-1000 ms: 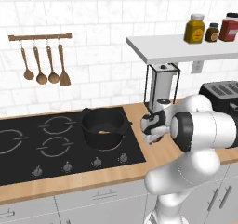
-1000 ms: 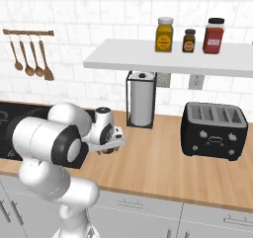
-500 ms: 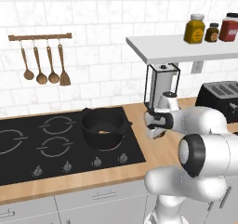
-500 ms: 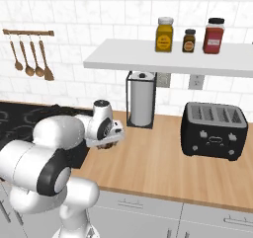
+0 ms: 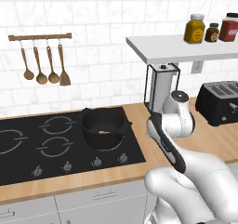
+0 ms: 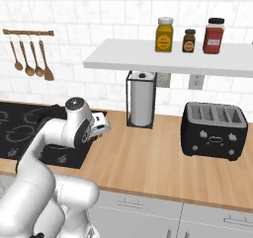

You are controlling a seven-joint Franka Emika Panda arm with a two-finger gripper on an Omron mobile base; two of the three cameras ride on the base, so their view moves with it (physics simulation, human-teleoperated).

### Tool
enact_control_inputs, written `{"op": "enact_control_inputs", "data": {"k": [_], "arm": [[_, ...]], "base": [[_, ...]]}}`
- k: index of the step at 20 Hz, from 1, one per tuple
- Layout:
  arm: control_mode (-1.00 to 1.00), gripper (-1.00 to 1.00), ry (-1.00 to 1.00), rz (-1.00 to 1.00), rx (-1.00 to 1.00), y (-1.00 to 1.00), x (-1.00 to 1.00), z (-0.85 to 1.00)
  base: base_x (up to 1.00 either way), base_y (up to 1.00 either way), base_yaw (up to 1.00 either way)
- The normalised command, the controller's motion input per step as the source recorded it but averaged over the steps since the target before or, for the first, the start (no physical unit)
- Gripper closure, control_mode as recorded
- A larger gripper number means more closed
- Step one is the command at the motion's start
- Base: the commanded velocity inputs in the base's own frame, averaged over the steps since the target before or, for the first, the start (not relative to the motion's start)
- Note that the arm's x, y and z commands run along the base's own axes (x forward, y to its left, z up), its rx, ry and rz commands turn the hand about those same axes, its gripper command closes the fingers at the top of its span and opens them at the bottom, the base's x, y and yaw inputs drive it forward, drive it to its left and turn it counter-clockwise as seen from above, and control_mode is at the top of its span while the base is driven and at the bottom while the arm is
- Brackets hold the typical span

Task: Put the squash and mushroom in the pot. Retrieve the spatula and lightly stir the vegetables in the pot.

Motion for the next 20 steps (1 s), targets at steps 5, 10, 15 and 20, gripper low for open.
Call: {"op": "enact_control_inputs", "data": {"k": [5, 10, 15, 20], "arm": [[-1.00, 1.00, -0.03, 0.00, 0.00, 0.69, -0.08, 1.00], [-1.00, 1.00, 0.00, 0.00, 0.05, 0.54, 0.07, 0.98], [-1.00, 1.00, 0.10, 0.00, 0.11, 0.51, 0.62, 0.22], [-1.00, 1.00, 0.15, 0.00, 0.04, 0.65, 0.85, -0.18]], "base": [[0.00, 0.00, 0.00], [0.00, 0.00, 0.00], [0.00, 0.00, 0.00], [0.00, 0.00, 0.00]]}}
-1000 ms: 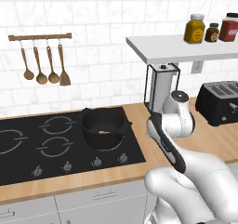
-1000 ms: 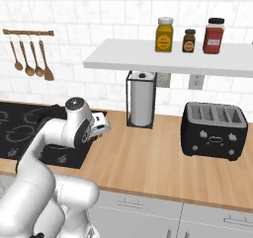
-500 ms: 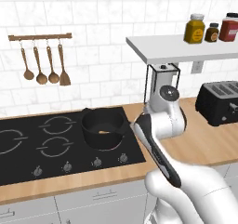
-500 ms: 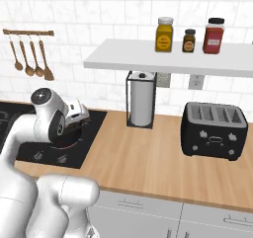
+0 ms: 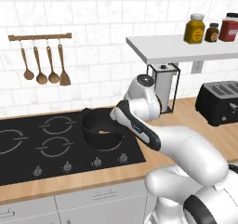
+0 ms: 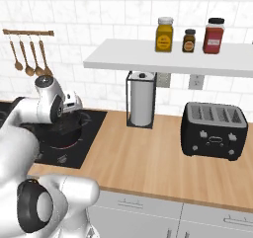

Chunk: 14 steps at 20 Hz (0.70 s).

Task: Put the squash and mushroom in the pot. Retrieve the spatula and lightly stir the vegetables in the pot.

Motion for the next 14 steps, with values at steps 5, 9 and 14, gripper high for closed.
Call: {"op": "enact_control_inputs", "data": {"k": [5, 9, 14], "arm": [[-1.00, 1.00, 0.21, 0.00, 0.00, 0.64, 0.80, -0.49], [-1.00, 1.00, 0.20, 0.00, 0.00, 0.51, 0.74, -0.59], [-1.00, 1.00, 0.06, -0.02, -0.01, 0.32, 0.47, -0.67]], "base": [[0.00, 0.00, 0.00], [0.00, 0.00, 0.00], [0.00, 0.00, 0.00]]}}
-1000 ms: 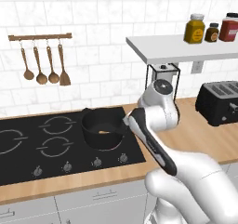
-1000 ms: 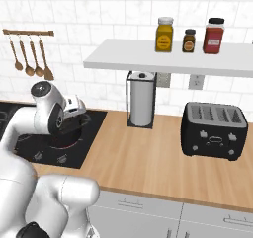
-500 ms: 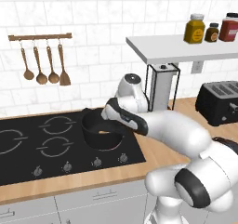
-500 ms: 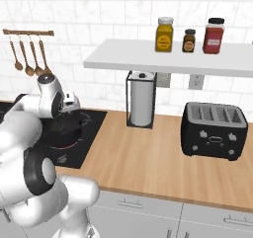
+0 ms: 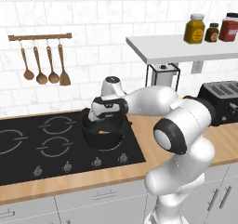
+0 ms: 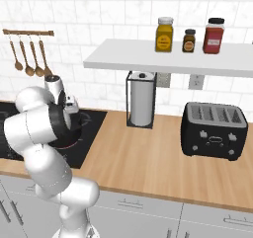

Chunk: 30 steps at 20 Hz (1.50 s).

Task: Put the squash and mushroom in the pot. Retrieve the spatula and lightly stir the vegetables in the pot.

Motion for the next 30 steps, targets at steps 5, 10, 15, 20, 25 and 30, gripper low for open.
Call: {"op": "enact_control_inputs", "data": {"k": [5, 10, 15, 20, 25, 30], "arm": [[-1.00, 1.00, -0.03, -0.08, -0.08, 0.13, 0.04, -0.65], [-1.00, -1.00, -0.01, -0.09, -0.03, 0.00, 0.01, -0.21], [-1.00, -1.00, 0.00, -0.06, 0.01, -0.04, 0.00, 0.31], [-1.00, -1.00, 0.01, -0.08, 0.02, -0.02, 0.00, 0.29], [-1.00, -1.00, -0.01, -0.02, 0.01, -0.06, -0.25, 0.43], [-1.00, -1.00, -0.05, -0.06, 0.09, -0.53, -0.95, 0.99]], "base": [[0.00, 0.00, 0.00], [0.00, 0.00, 0.00], [0.00, 0.00, 0.00], [0.00, 0.00, 0.00], [0.00, 0.00, 0.00], [0.00, 0.00, 0.00]]}}
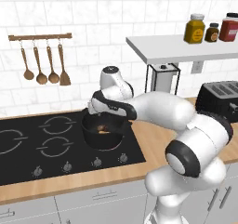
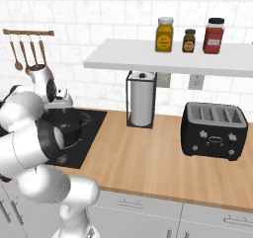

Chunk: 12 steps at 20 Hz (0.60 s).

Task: Put the squash and mushroom in the pot. Retrieve the spatula and lightly stir the vegetables in the pot.

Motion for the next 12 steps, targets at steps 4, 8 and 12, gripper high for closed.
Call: {"op": "enact_control_inputs", "data": {"k": [4, 8, 12], "arm": [[-1.00, -1.00, 0.00, -0.14, 0.08, -0.77, -0.74, 0.90], [-1.00, -1.00, 0.01, -0.19, 0.01, -0.90, -0.62, 0.42], [-1.00, -1.00, 0.06, -0.19, 0.00, -0.72, -0.53, 0.02]], "base": [[0.00, 0.00, 0.00], [0.00, 0.00, 0.00], [0.00, 0.00, 0.00]]}}
